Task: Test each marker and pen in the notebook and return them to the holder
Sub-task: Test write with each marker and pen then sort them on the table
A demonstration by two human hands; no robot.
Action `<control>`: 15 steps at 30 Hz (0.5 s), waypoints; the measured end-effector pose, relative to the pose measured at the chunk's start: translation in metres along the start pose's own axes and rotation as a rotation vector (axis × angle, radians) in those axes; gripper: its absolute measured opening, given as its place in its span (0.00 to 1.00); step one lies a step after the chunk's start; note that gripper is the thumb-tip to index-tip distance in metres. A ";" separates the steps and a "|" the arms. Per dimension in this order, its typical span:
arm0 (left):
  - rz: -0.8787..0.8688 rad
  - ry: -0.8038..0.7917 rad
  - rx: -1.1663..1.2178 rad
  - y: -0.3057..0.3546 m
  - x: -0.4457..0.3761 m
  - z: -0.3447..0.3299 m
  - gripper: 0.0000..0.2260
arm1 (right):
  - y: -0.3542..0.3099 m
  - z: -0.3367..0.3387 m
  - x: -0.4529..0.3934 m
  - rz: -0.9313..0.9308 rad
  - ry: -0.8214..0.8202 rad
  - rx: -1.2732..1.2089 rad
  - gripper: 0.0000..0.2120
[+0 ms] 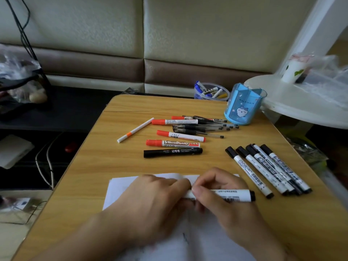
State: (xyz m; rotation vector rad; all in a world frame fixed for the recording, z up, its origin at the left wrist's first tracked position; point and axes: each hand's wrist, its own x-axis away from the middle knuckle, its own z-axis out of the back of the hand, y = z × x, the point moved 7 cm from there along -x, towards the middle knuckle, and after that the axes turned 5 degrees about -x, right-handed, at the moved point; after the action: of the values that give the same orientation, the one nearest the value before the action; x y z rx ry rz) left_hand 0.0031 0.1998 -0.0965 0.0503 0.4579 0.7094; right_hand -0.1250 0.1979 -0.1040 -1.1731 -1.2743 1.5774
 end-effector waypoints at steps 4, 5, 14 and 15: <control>-0.040 -0.057 0.094 0.004 0.003 -0.005 0.06 | 0.004 -0.001 0.003 -0.026 -0.079 -0.050 0.11; -0.049 -0.066 0.118 0.005 0.003 -0.005 0.05 | 0.003 -0.001 0.003 -0.022 -0.092 -0.047 0.11; 0.009 -0.053 0.103 -0.003 0.002 -0.012 0.17 | -0.006 0.009 0.006 0.067 -0.110 0.066 0.05; 0.053 -0.050 0.147 -0.006 0.002 -0.010 0.20 | -0.007 0.014 0.006 0.074 -0.081 0.052 0.06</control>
State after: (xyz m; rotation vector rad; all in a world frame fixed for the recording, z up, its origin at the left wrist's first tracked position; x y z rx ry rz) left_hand 0.0042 0.1953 -0.1081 0.2183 0.4610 0.7241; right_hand -0.1398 0.2012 -0.0973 -1.1460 -1.2454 1.7177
